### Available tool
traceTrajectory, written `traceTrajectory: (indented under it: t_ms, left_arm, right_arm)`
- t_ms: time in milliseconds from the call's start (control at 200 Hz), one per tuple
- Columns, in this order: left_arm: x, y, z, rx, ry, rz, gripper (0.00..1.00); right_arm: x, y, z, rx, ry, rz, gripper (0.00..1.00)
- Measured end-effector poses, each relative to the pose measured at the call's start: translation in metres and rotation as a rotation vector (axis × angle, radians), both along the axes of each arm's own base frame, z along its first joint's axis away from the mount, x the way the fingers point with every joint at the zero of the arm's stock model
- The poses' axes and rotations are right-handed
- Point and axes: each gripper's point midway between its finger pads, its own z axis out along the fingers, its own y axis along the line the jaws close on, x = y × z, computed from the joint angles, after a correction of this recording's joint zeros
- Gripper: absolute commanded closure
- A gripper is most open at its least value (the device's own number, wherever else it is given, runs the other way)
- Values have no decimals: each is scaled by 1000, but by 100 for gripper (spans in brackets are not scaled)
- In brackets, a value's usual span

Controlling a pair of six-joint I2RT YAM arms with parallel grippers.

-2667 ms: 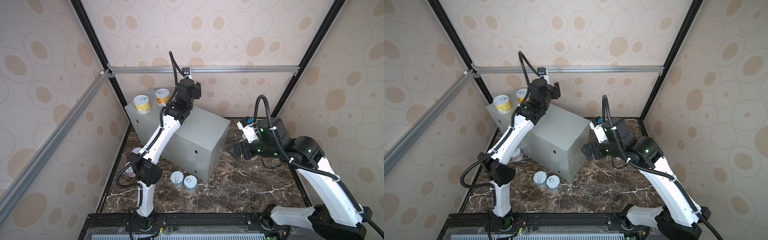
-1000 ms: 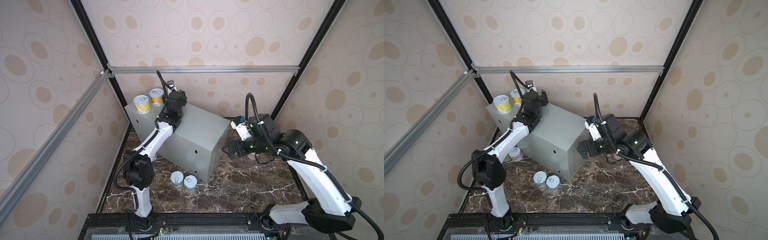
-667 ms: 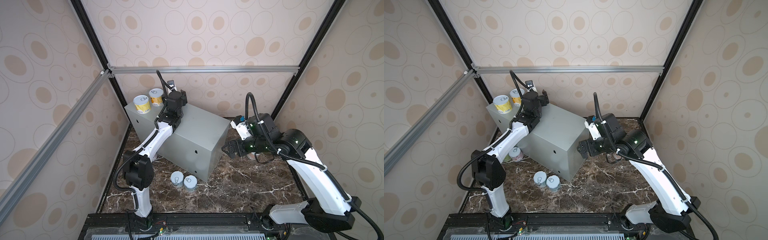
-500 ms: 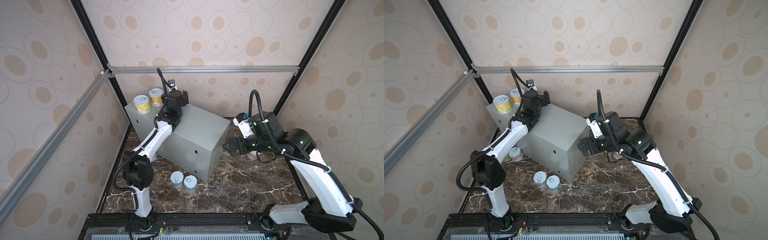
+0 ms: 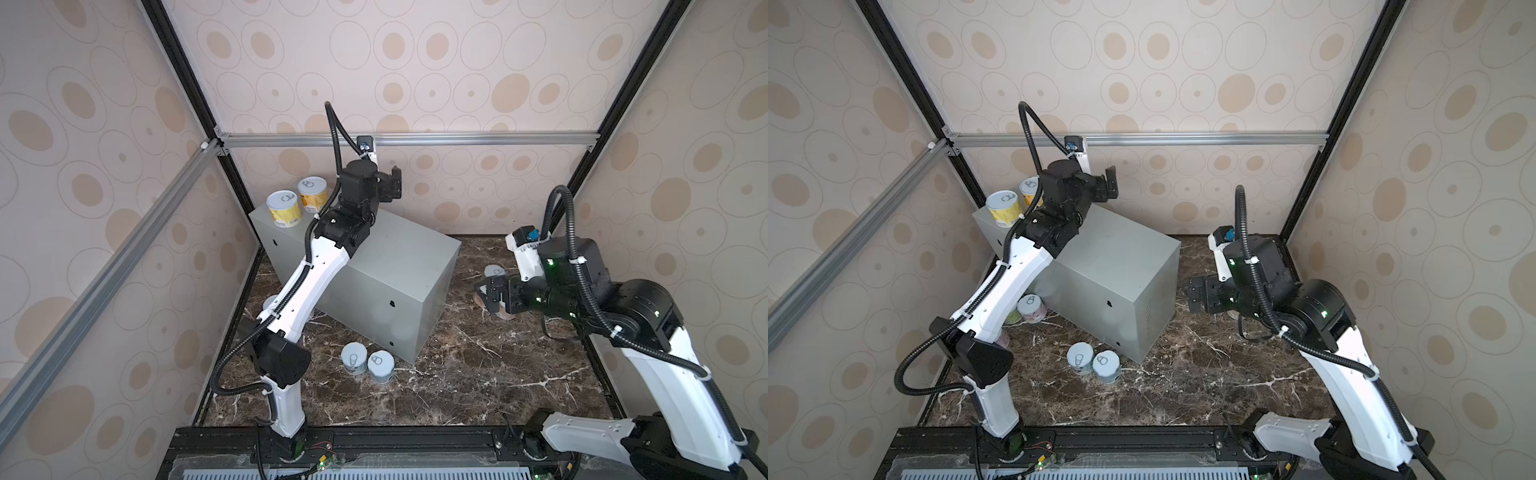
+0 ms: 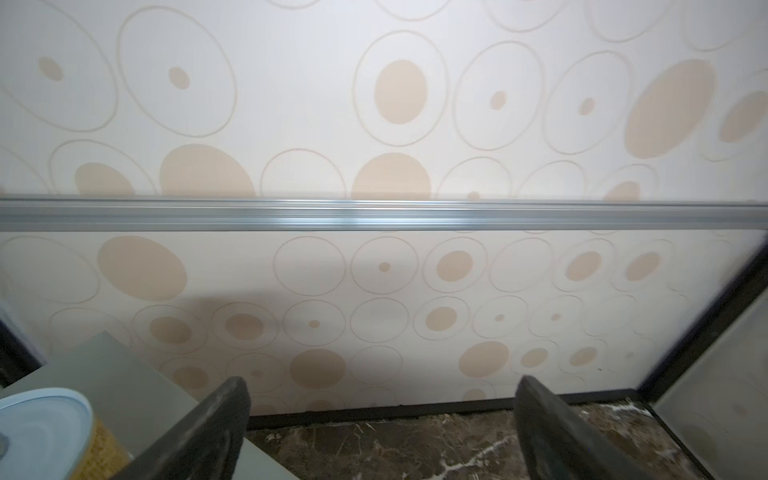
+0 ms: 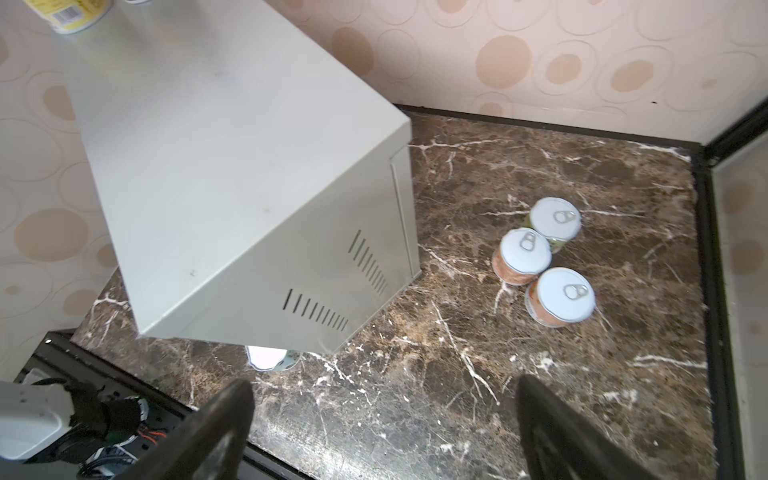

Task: Place and organize the canned foods onto the counter
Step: 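Withdraw the left gripper down beside the cabinet while the right gripper retracts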

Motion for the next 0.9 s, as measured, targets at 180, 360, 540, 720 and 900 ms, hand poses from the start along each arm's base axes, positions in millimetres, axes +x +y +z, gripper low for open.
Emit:
traceTrajectory:
  t_ms: [180,360,540,720,900]
  left_arm:
    - [-59,-10,23,-10,-10,-110,1]
    - [-120,9,36,-36,-35,-168,1]
    - [-164,36,15,-54,-10,-178,1]
    - [-198,65,-24,-55,43,-156,1]
    - [-226,92,-72,-67,97,-122,1]
  right_arm:
    - [-16,-26,-20,3,-5,-67,0]
    - [-27,-40,-45,13,2,-108,0]
    - [-30,-49,-76,15,23,-165,0]
    - [-22,-57,-116,-25,65,-239,0]
    - [-6,-75,-156,-10,119,-365,0]
